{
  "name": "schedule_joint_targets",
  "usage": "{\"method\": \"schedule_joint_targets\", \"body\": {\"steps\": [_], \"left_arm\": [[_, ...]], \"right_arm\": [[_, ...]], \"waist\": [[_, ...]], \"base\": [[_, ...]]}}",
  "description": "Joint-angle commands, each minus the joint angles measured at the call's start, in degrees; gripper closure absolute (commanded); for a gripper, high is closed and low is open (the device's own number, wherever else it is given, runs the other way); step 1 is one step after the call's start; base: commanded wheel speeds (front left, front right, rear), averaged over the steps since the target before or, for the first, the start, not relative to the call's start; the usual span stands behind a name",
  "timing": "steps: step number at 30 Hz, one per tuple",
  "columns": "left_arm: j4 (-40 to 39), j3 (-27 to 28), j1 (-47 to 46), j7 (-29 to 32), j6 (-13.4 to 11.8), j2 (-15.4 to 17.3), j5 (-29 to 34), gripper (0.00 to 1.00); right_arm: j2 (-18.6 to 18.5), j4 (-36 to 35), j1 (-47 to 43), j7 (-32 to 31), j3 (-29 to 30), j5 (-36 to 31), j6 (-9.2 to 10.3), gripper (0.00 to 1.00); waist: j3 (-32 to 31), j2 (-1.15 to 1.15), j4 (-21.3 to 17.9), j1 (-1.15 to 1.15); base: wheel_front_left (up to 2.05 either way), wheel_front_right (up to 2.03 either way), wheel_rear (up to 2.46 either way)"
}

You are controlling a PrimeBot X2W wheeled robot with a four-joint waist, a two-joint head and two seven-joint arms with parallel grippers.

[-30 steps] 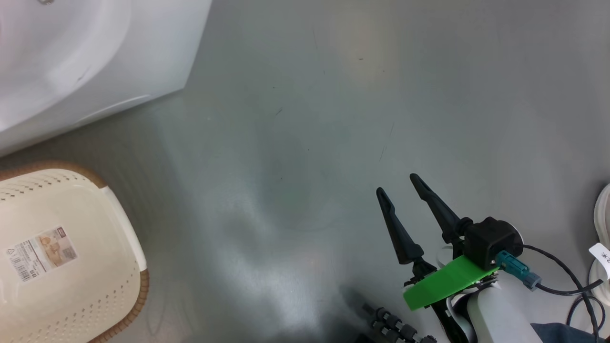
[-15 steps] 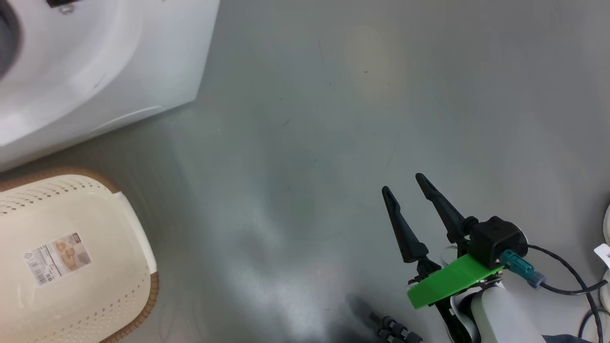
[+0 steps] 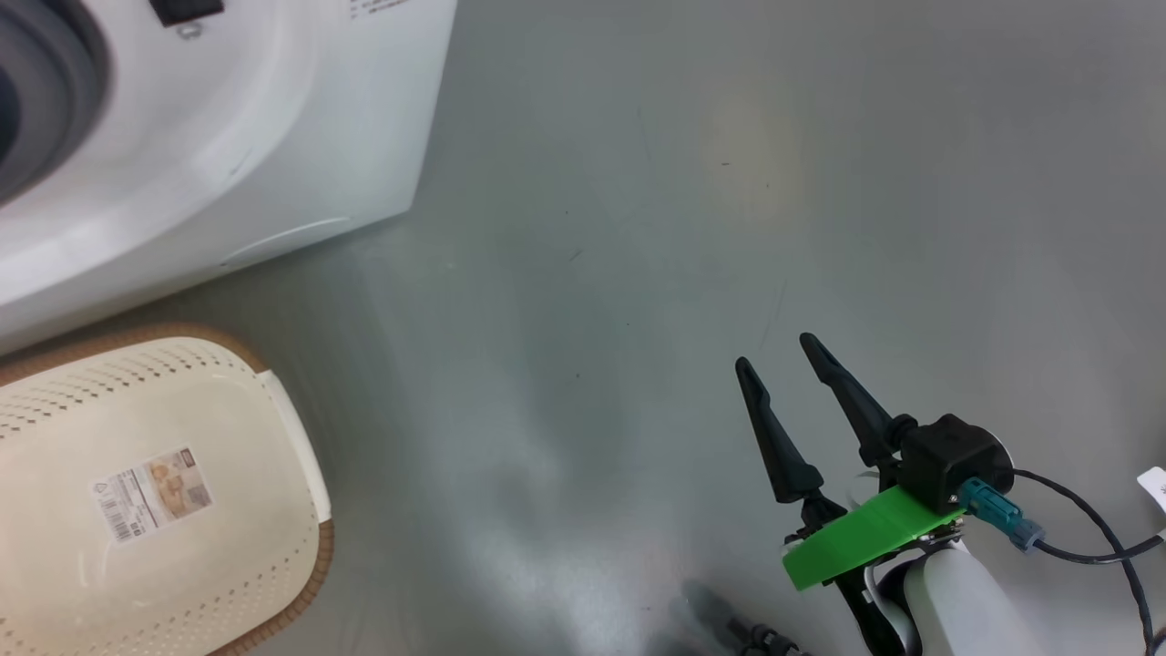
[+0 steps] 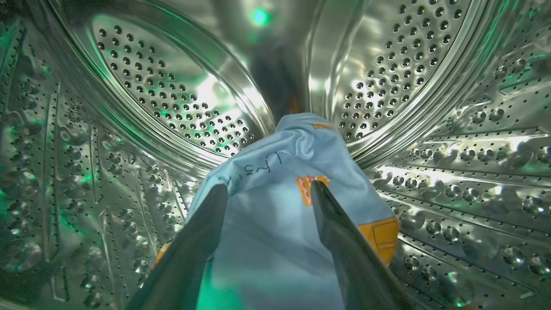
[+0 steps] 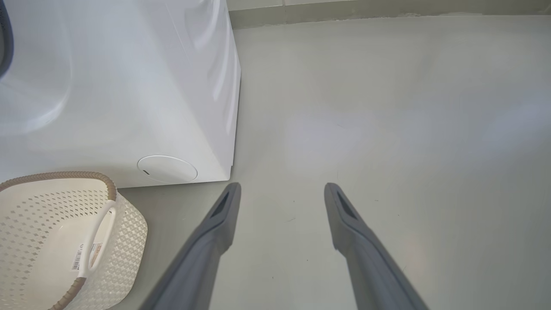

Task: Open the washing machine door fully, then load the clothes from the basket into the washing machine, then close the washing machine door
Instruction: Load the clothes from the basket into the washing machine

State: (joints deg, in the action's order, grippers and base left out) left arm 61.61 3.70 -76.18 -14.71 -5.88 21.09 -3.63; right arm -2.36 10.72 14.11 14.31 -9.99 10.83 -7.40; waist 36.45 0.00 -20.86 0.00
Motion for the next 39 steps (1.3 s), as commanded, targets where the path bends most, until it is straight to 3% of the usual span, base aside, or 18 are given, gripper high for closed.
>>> {"method": "schedule_joint_targets", "body": {"steps": [1, 12, 24, 39], "left_arm": [[-1.30, 0.29, 1.64, -0.29, -0.74, 1.82, -0.63, 0.00], [-3.34, 1.18, 6.61, -0.29, -0.77, -0.77, -2.42, 0.00], [-5.94, 0.98, 15.66, -0.29, 1.13, -4.87, -3.27, 0.00], [-16.33, 1.58, 29.77, -0.29, 2.09, -10.35, -3.02, 0.00]], "right_arm": [[-0.52, -0.81, -1.46, 0.69, -0.56, -0.06, -0.09, 0.00], [-0.54, -0.30, -1.02, 0.69, -0.51, -0.02, -0.09, 0.00], [-1.16, 1.00, -1.61, 0.69, 0.04, 0.32, -0.09, 0.00], [-2.78, 1.92, -4.97, 0.69, 1.83, 0.74, -0.09, 0.00]], "waist": [[-0.89, 0.00, 0.75, 0.00], [-4.15, 0.00, 2.82, 0.00], [-10.58, 0.00, 5.85, 0.00], [-19.19, 0.00, 10.15, 0.00]], "base": [[0.00, 0.00, 0.00], [0.00, 0.00, 0.00], [0.00, 0.00, 0.00], [0.00, 0.00, 0.00]]}}
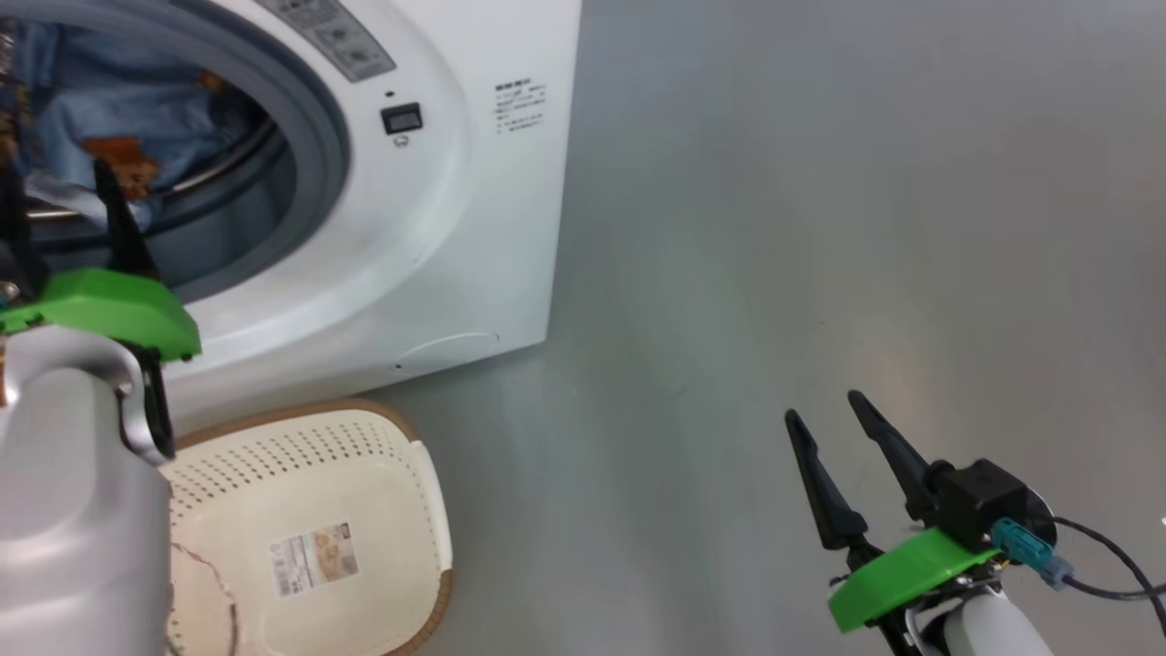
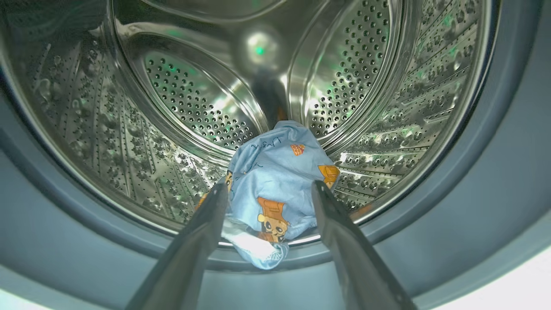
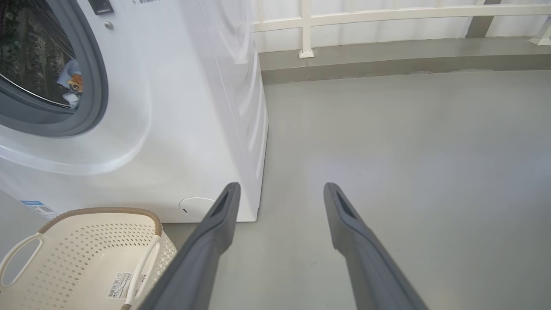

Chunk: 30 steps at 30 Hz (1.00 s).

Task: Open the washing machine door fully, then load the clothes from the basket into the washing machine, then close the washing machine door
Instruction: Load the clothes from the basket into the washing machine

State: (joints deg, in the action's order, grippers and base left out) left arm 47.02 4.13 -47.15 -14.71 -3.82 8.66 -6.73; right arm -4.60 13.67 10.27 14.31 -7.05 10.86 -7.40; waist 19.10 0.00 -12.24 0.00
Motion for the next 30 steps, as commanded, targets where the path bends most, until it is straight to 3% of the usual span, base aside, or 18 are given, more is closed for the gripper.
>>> {"method": "schedule_joint_targets", "body": {"steps": [1, 19, 30], "left_arm": [[-2.24, 1.16, 1.52, -0.29, 0.04, 1.74, 0.15, 0.00], [-0.70, 0.23, 5.46, -0.29, 3.39, -1.13, -0.46, 0.00], [-5.99, -1.56, 14.57, -0.29, 6.23, -3.78, -2.15, 0.00]], "right_arm": [[-0.62, -1.03, -1.40, 0.69, -0.94, 0.71, -0.09, 0.00], [-0.93, -1.91, -2.23, 0.69, 0.46, 0.41, -0.09, 0.00], [-1.55, -2.51, -3.57, 0.69, 2.09, -0.14, -0.09, 0.00]], "waist": [[-2.20, 0.00, 1.77, 0.00], [-2.05, 0.00, 4.02, 0.00], [-3.37, 0.00, 7.69, 0.00]], "base": [[0.00, 0.00, 0.00], [0.00, 0.00, 0.00], [0.00, 0.00, 0.00]]}}
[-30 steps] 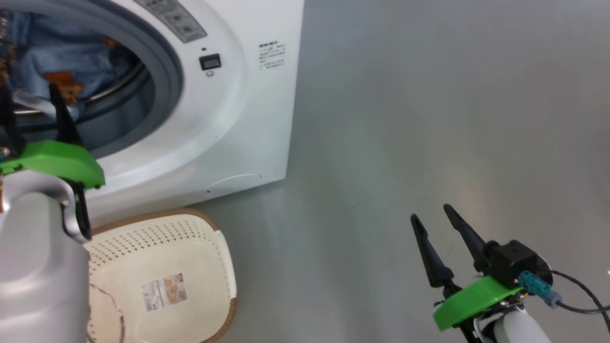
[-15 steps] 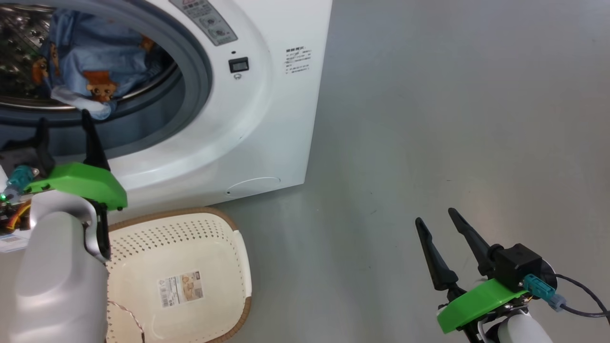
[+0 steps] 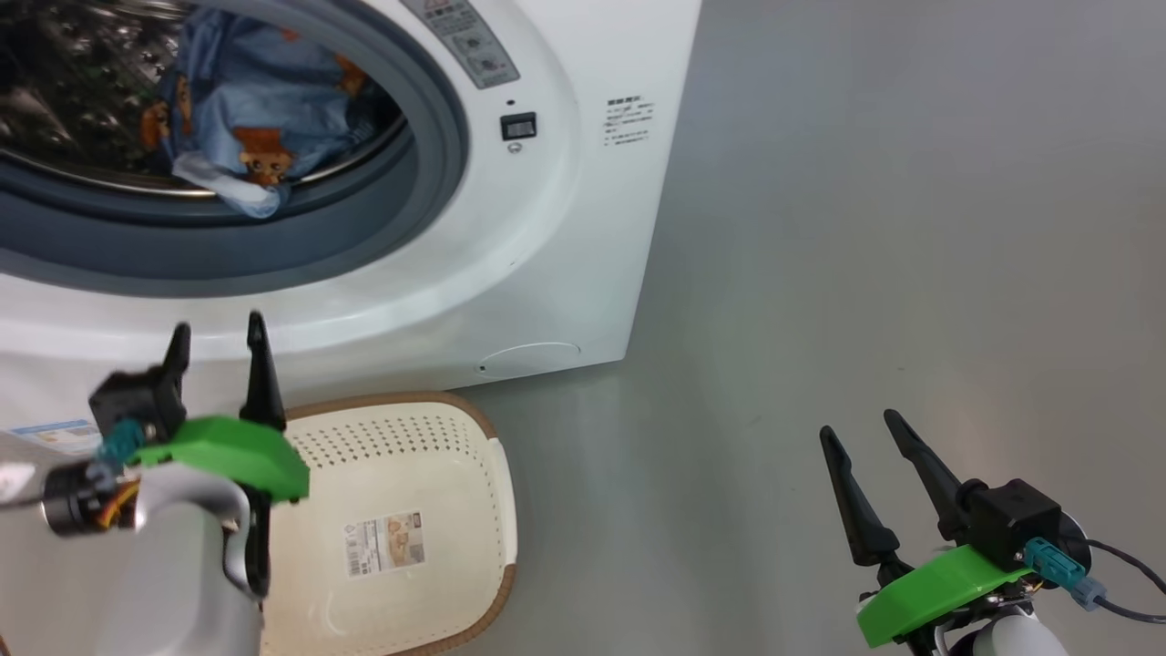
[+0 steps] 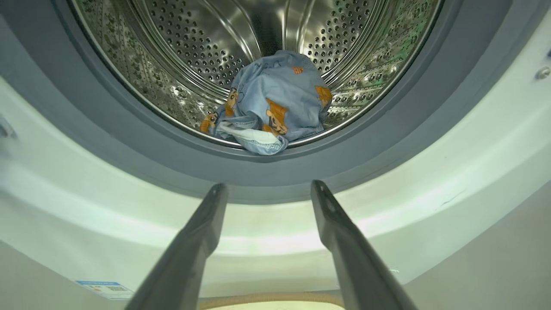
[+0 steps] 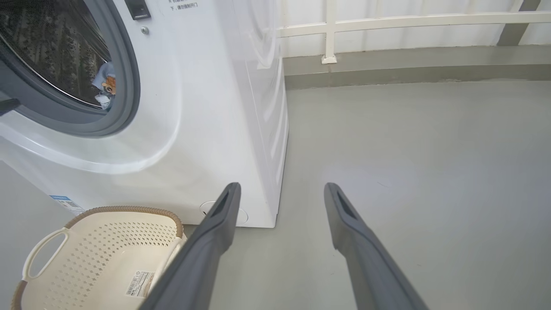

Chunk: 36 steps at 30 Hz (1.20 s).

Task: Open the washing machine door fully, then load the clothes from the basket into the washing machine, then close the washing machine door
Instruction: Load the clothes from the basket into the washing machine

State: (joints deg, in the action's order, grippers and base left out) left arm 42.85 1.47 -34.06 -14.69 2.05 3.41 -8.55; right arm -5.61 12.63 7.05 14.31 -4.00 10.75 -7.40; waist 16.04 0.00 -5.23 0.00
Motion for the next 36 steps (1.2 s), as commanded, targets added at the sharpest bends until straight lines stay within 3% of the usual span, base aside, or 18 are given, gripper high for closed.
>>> {"method": "schedule_joint_targets", "body": {"steps": [1, 9, 22, 36], "left_arm": [[-2.51, 1.17, 2.58, -0.30, 0.46, 1.38, -0.64, 0.00], [-12.84, 1.28, 11.79, 0.21, 0.31, 0.72, -2.72, 0.00], [-32.44, -0.49, 25.84, 6.75, -1.81, 0.13, -4.21, 0.00], [-42.85, -1.30, 30.39, 11.19, -3.34, 0.57, -4.63, 0.00]], "right_arm": [[-0.64, -1.48, -0.32, 0.69, -1.11, -0.06, -0.09, 0.00], [-1.30, -1.91, -0.68, 0.69, -1.04, -0.24, -0.09, 0.00], [-1.78, -2.43, -0.27, 0.69, -0.80, -0.44, -0.09, 0.00], [-1.89, -2.45, 0.38, 0.69, -0.50, -0.66, -0.09, 0.00]], "waist": [[-0.36, 0.00, 0.84, 0.00], [-0.52, 0.00, 2.58, 0.00], [0.74, 0.00, 3.90, 0.00], [1.66, 0.00, 4.36, 0.00]], "base": [[0.00, 0.00, 0.00], [0.00, 0.00, 0.00], [0.00, 0.00, 0.00], [0.00, 0.00, 0.00]]}}
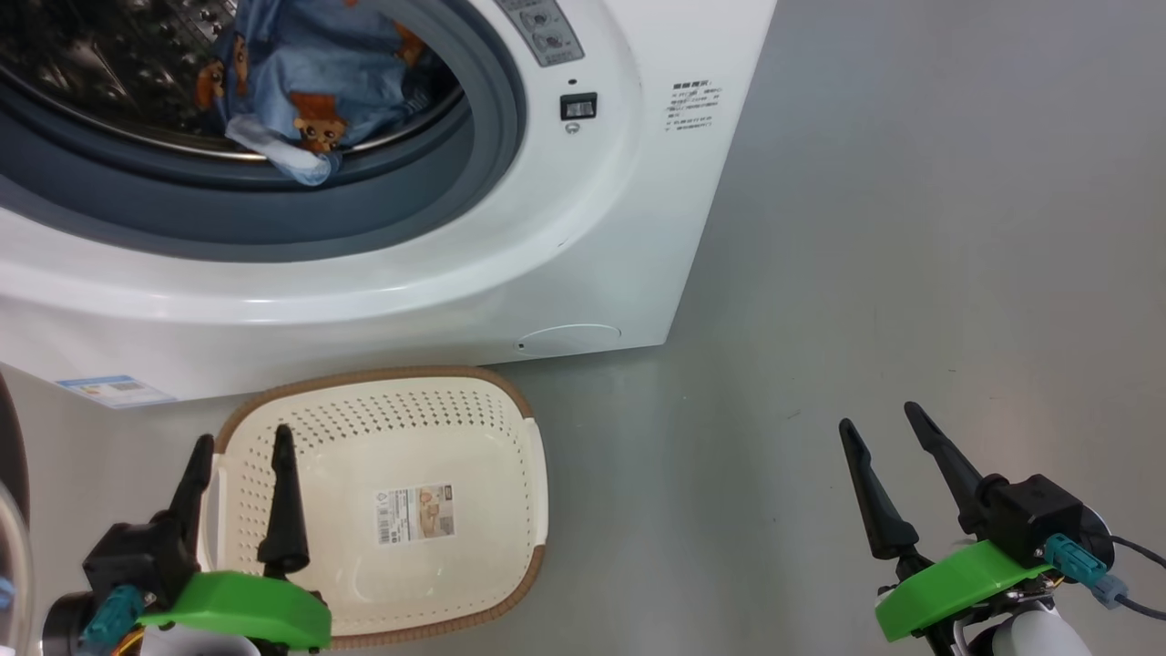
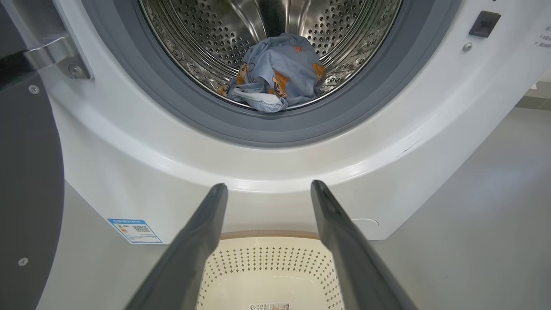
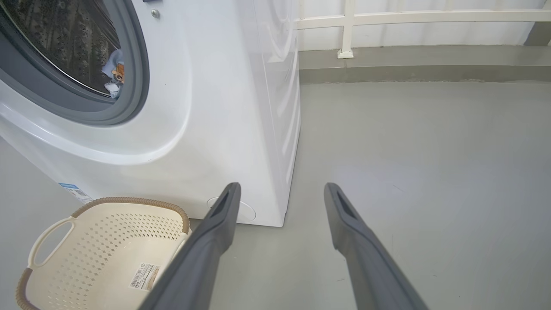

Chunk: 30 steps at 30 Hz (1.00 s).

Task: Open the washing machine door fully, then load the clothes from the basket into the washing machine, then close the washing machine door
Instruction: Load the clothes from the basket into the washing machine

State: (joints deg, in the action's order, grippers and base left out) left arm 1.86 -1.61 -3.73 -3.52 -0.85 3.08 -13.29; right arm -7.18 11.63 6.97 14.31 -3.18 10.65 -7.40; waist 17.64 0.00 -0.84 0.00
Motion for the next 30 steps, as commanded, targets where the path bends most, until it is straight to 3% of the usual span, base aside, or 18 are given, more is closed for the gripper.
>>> {"method": "schedule_joint_targets", "body": {"steps": [1, 8, 14, 30], "left_arm": [[-2.22, 1.74, 0.01, 0.13, -0.51, 0.98, 0.13, 0.00], [-2.95, 1.96, -2.41, 0.82, -0.95, 1.64, -0.05, 0.00], [0.88, 2.00, -9.41, 1.83, -0.66, 3.91, 0.81, 0.00], [28.71, 1.85, -36.81, 1.28, -0.99, 8.13, 2.36, 0.00]], "right_arm": [[-0.30, -1.44, 0.55, 0.69, -1.32, -0.58, -0.09, 0.00], [0.02, -1.65, 1.07, 0.69, -1.49, -0.59, -0.09, 0.00], [0.68, -1.85, 1.75, 0.69, -1.51, -0.58, -0.09, 0.00], [2.41, -1.13, 2.98, 0.69, -3.15, -0.07, -0.09, 0.00]], "waist": [[0.15, 0.00, -0.07, 0.00], [1.23, 0.00, -1.01, 0.00], [2.85, 0.00, -2.80, 0.00], [4.55, 0.00, -10.27, 0.00]], "base": [[0.00, 0.00, 0.00], [0.00, 0.00, 0.00], [0.00, 0.00, 0.00], [0.00, 0.00, 0.00]]}}
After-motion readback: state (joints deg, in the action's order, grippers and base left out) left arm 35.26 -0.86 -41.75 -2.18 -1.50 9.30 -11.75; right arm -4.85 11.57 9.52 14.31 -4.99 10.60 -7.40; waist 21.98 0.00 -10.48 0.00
